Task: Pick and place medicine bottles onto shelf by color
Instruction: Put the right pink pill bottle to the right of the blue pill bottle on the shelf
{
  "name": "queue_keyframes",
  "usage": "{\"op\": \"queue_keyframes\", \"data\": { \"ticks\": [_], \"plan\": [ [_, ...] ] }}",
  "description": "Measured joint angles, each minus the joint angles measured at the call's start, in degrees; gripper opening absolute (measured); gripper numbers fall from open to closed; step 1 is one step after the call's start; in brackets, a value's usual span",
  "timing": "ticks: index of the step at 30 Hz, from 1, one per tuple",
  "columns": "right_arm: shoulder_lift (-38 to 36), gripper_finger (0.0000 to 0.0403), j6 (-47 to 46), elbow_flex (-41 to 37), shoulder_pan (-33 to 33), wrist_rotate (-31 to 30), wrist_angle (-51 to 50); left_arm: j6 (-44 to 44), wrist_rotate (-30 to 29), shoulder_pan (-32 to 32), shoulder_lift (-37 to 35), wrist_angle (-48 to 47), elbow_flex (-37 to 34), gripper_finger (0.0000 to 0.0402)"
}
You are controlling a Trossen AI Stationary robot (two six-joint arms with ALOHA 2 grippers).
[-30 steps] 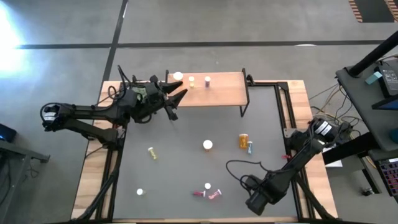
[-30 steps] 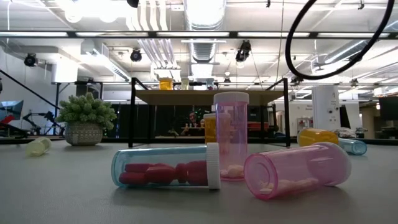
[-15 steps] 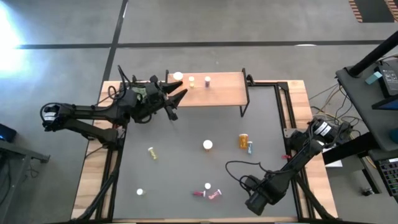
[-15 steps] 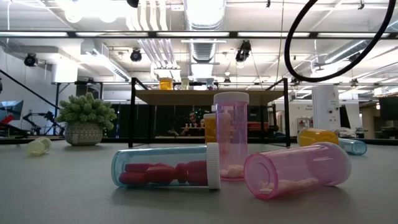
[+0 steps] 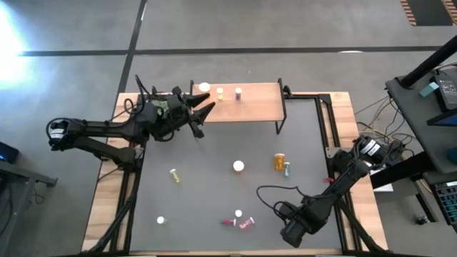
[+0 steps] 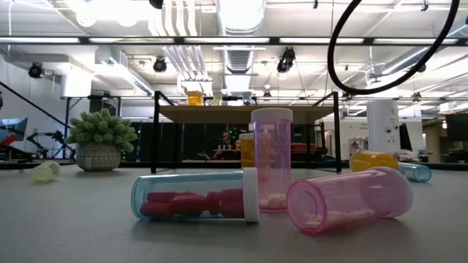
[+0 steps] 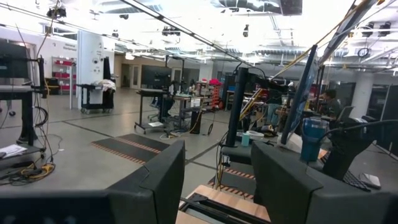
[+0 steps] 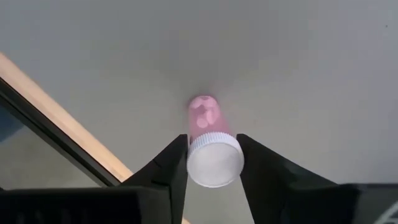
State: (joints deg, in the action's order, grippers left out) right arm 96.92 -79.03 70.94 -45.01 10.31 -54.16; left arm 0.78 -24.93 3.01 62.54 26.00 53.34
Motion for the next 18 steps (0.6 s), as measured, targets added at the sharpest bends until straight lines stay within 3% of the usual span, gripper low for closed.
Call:
{"op": "queue_keyframes", "data": {
  "ticks": [11,18],
  "plan": [
    [-2.56,0.0113,1.37,-0.02,3.19,0.1,0.11,0.0,0.0,0.0,0.0,0.0,0.0,0.0169],
    [-7.59,0.0114,8.31,-0.02,11.73,0.1,-1.32,0.02,0.02,0.0,0.0,-0.08,0.0,0.0169]
  ]
}}
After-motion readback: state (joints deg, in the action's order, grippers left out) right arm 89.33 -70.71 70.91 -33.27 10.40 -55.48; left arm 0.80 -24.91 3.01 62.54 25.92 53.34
